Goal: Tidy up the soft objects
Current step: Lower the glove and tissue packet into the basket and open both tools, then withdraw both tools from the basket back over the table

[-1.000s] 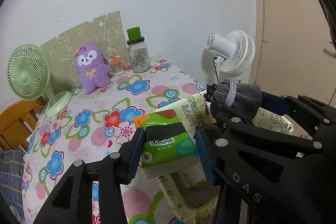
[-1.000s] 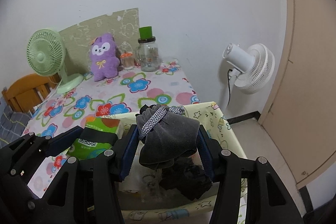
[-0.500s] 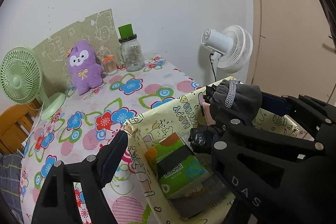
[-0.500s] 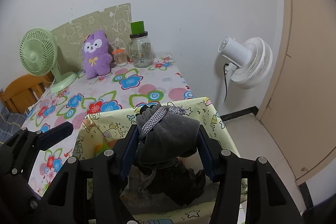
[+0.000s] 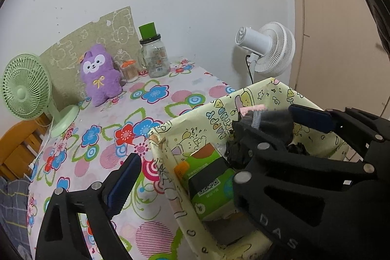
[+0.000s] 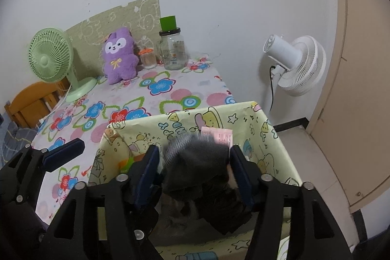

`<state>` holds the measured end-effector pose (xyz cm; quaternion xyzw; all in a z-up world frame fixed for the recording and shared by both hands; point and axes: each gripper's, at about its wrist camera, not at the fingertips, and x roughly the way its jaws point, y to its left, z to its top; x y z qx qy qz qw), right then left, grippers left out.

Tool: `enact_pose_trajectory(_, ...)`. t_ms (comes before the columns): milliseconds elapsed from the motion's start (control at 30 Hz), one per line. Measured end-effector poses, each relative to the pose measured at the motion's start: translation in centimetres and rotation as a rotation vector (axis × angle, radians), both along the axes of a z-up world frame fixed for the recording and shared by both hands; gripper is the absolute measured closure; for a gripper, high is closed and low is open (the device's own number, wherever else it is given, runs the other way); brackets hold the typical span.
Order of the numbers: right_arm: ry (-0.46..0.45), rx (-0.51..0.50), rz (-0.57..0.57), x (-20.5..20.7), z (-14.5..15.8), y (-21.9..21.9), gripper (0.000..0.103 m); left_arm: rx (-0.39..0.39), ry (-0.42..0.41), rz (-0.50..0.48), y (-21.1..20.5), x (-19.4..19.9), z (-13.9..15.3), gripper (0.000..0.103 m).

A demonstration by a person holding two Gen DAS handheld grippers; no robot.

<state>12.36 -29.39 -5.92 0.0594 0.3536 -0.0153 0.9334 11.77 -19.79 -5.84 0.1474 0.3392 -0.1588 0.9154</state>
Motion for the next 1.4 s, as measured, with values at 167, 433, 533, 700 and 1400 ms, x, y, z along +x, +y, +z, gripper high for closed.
enact_pose_trajectory(167,-0.024,0.002,-0.015,-1.1,0.4,0.3,0.017,-0.009,-0.011,0.004,0.7,-0.7,0.3,0.005)
enact_pose_trajectory(433,-0.03,0.0,-0.02,-2.4,0.7,1.2,0.013,-0.015,-0.024,0.015,2.1,-2.0,0.6,0.003)
enact_pose_trajectory(533,-0.034,-0.003,-0.019,-2.9,0.9,1.6,0.013,-0.016,-0.031,0.019,2.6,-2.5,0.8,0.003)
enact_pose_trajectory(700,-0.048,-0.009,-0.014,-3.9,1.4,2.3,0.013,-0.021,-0.045,0.027,3.5,-3.2,1.2,0.002)
enact_pose_trajectory(1400,-0.096,-0.032,0.036,-6.4,2.9,7.4,0.013,-0.055,-0.086,0.123,9.9,-5.5,2.4,0.0)
